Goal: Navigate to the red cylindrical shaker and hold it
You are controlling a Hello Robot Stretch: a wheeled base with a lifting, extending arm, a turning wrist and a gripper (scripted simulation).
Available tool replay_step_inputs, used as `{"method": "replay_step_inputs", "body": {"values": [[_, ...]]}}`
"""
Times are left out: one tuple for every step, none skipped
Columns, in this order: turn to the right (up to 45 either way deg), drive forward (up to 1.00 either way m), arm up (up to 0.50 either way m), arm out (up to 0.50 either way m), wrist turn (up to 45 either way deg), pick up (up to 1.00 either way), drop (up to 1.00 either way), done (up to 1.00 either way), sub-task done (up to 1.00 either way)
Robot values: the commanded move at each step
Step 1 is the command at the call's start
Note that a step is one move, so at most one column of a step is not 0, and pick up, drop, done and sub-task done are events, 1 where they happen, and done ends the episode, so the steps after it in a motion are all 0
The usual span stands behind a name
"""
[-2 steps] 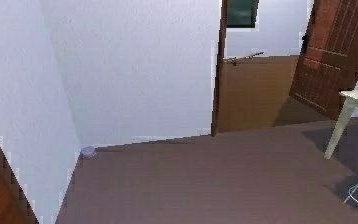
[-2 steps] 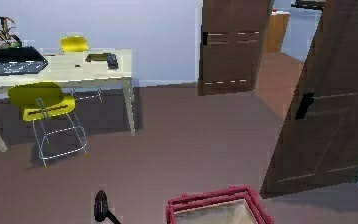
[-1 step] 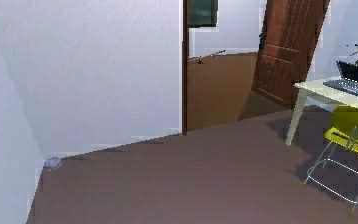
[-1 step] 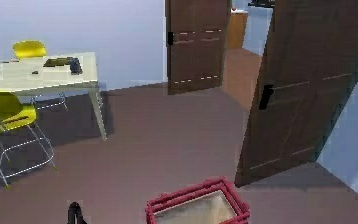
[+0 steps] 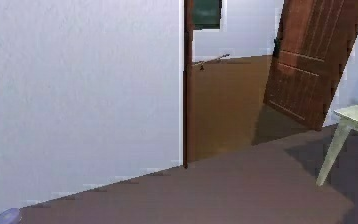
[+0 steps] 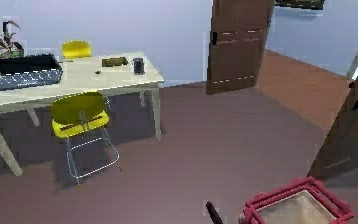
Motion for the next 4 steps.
{"method": "replay_step_inputs", "body": {"values": [[45.0, 0.0, 0.0, 0.0, 0.0, 0.0, 0.0, 0.0, 0.0], [21.0, 0.0, 0.0, 0.0, 0.0, 0.0, 0.0, 0.0, 0.0], [0.0, 0.6, 0.0, 0.0, 0.0, 0.0, 0.0, 0.0, 0.0], [45.0, 0.0, 0.0, 0.0, 0.0, 0.0, 0.0, 0.0, 0.0]]}}
